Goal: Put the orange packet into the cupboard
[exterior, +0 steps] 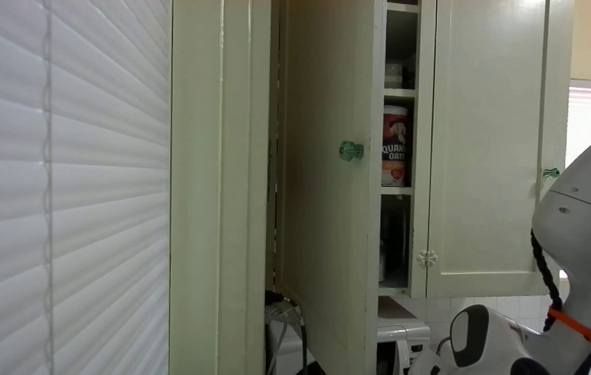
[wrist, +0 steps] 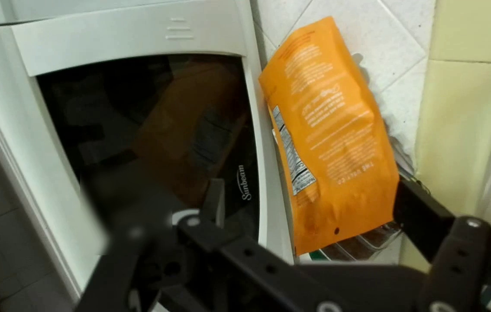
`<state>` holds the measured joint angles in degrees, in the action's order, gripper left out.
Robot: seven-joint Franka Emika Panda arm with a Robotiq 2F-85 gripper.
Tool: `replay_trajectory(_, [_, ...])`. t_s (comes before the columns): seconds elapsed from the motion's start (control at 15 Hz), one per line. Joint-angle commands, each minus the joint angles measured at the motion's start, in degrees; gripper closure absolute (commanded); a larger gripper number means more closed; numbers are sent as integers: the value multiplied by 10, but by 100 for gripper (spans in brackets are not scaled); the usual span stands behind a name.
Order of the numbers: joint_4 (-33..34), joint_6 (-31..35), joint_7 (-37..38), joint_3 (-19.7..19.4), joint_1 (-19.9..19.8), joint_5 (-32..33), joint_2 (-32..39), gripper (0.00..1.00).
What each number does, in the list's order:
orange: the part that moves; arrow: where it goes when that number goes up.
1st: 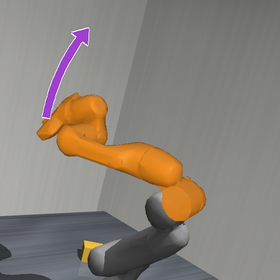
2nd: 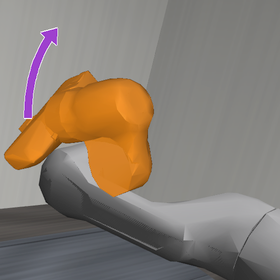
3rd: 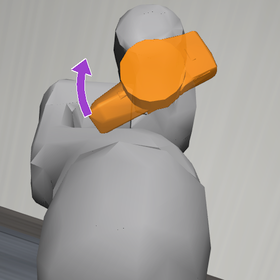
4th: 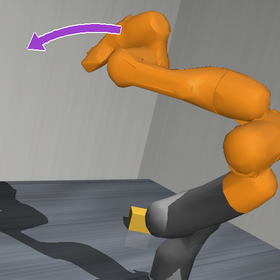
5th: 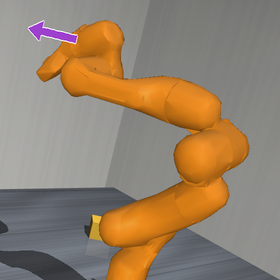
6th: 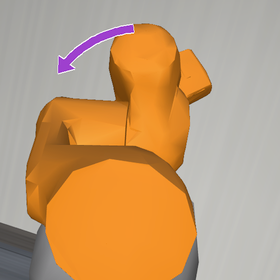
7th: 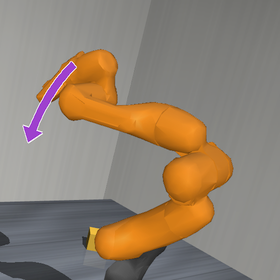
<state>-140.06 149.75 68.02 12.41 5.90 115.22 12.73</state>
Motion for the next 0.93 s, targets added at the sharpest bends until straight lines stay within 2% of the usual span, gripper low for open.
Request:
replay_trajectory(0.0, [5,-2,2,3,-2,0,8,0])
replay_trajectory(0.2, [14,-16,-10,3,3,-7,22,0])
replay_trajectory(0.47, [45,-36,32,14,9,18,58,0])
replay_trajectory(0.87, [68,-49,70,28,9,24,103,0])
